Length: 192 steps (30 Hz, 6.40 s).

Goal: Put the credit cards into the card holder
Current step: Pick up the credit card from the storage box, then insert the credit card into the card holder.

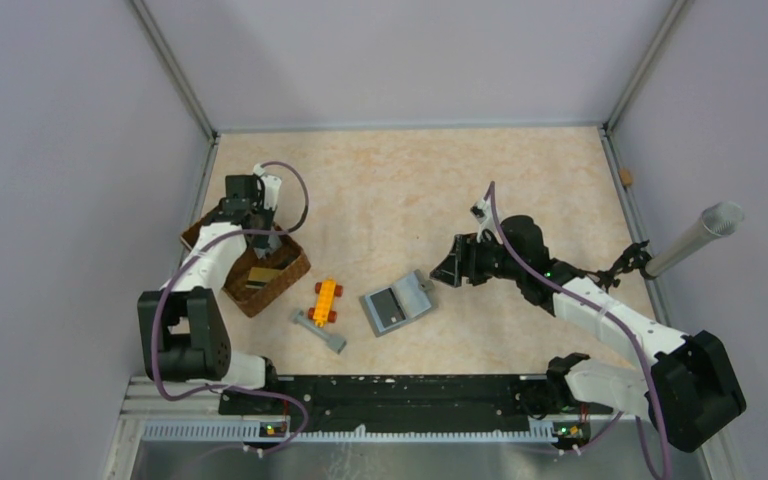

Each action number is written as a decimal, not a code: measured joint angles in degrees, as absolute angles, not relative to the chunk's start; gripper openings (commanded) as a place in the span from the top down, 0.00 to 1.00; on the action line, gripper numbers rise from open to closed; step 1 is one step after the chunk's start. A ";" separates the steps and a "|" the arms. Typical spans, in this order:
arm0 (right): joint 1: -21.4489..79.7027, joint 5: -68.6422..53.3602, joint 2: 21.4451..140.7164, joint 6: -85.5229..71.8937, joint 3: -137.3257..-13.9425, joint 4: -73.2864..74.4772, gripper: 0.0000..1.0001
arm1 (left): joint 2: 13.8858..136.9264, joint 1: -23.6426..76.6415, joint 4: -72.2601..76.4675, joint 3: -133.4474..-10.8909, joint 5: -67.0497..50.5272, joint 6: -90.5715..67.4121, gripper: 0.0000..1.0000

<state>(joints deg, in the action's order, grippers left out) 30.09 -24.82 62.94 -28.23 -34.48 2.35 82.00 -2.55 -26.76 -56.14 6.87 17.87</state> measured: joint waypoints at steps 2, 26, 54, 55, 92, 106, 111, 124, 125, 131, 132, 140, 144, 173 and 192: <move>30.09 -24.91 62.94 -28.32 -34.48 2.35 0.32 | 81.87 -2.55 -26.92 -56.16 6.90 17.80 0.74; 30.09 -25.17 62.94 -28.62 -34.50 2.85 0.32 | 72.10 -2.61 -29.56 -56.14 0.40 16.14 1.00; 30.04 -28.73 60.82 -22.83 -39.77 6.59 0.29 | 58.98 -2.20 -38.13 -62.26 -19.09 4.29 1.00; 30.02 -29.76 60.82 -22.57 -39.90 6.26 0.29 | 58.22 -1.96 -38.15 -62.28 -21.26 3.38 1.00; 38.13 -50.30 68.97 -33.80 -38.37 -19.66 1.00 | 60.90 30.92 7.40 -39.05 -52.01 -31.83 0.33; 38.13 -46.50 67.55 -39.72 -35.27 -29.36 0.95 | 59.16 33.28 29.65 -27.24 -47.09 -48.95 0.98; 38.11 -42.52 67.44 -38.48 -35.33 -25.21 0.34 | 57.74 33.74 31.94 -24.51 -42.74 -49.89 1.00; 37.56 -20.38 69.52 -28.14 -35.35 -2.48 0.26 | 58.87 36.32 21.74 -18.92 -21.89 -56.97 1.00; 37.52 -19.66 70.65 -28.01 -35.31 -2.00 0.26 | 60.03 36.62 21.39 -18.26 -20.95 -57.78 1.00; 37.32 -18.02 76.29 -27.57 -34.44 -1.63 0.27 | 62.57 38.52 20.21 -17.82 -16.88 -60.99 1.00; 37.32 -18.00 77.06 -27.57 -34.11 -1.74 0.28 | 62.57 38.72 20.21 -17.82 -16.43 -61.39 1.00; 37.32 -18.59 83.02 -27.59 -33.76 -4.25 0.38 | 62.92 39.35 19.66 -17.37 -13.10 -63.29 1.00; 37.32 -19.51 84.73 -27.66 -33.76 -6.04 0.53 | 63.75 39.44 19.99 -16.27 -12.49 -64.29 1.00; 37.32 -19.05 87.72 -30.22 -33.80 -7.55 1.00 | 78.35 40.36 39.46 -10.13 -12.34 -70.72 1.00; 37.34 -18.85 87.79 -30.68 -33.80 -7.51 1.00 | 90.45 42.15 53.89 -10.15 -14.17 -75.83 1.00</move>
